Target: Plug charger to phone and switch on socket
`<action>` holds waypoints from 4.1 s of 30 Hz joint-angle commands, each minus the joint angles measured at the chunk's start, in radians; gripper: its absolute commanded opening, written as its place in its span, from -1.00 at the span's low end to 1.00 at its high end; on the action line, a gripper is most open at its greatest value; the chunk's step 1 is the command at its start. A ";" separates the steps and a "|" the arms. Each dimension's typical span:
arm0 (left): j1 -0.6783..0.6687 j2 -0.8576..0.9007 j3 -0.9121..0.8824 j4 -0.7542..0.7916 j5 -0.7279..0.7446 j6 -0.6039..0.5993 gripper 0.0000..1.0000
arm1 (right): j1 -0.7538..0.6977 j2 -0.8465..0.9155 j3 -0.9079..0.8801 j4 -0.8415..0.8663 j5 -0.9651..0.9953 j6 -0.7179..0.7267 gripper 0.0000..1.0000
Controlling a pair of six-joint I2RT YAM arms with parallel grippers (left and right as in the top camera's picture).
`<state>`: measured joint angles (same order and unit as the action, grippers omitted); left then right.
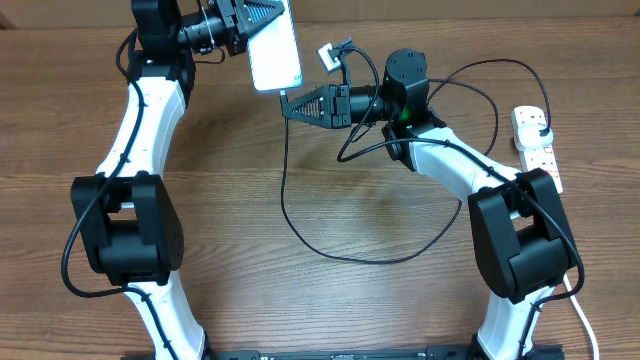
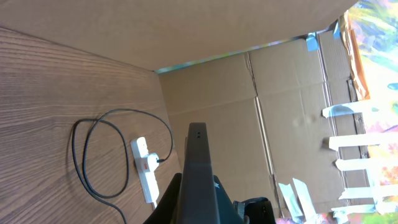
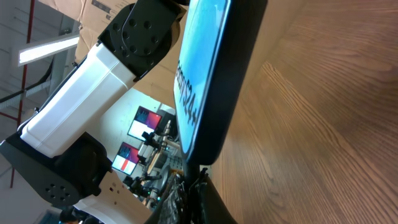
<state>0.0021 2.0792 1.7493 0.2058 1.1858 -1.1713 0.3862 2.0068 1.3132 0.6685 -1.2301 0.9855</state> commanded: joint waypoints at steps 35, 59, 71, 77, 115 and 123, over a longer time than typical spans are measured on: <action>-0.009 -0.038 0.026 -0.051 -0.029 -0.011 -0.91 | 0.000 0.004 0.017 0.007 0.006 -0.013 -0.92; -0.015 -0.038 0.026 -0.048 0.000 -0.012 -0.92 | -0.003 0.004 0.017 0.006 0.010 -0.013 -0.93; -0.015 -0.038 0.026 -0.044 0.031 -0.010 -0.92 | -0.008 0.004 0.017 0.006 0.010 -0.010 -0.92; -0.014 -0.038 0.026 -0.035 0.045 -0.010 -0.92 | -0.008 0.004 0.017 0.002 0.010 -0.009 -0.92; -0.018 -0.038 0.026 -0.008 0.087 0.050 -0.92 | -0.008 0.004 0.017 0.002 0.043 0.042 -0.92; -0.027 -0.038 0.026 -0.012 0.087 0.077 -0.92 | -0.008 0.004 0.017 0.001 0.063 0.065 -0.92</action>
<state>-0.0128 2.0792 1.7493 0.1913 1.2190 -1.1248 0.3862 2.0068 1.3132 0.6617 -1.2411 1.0336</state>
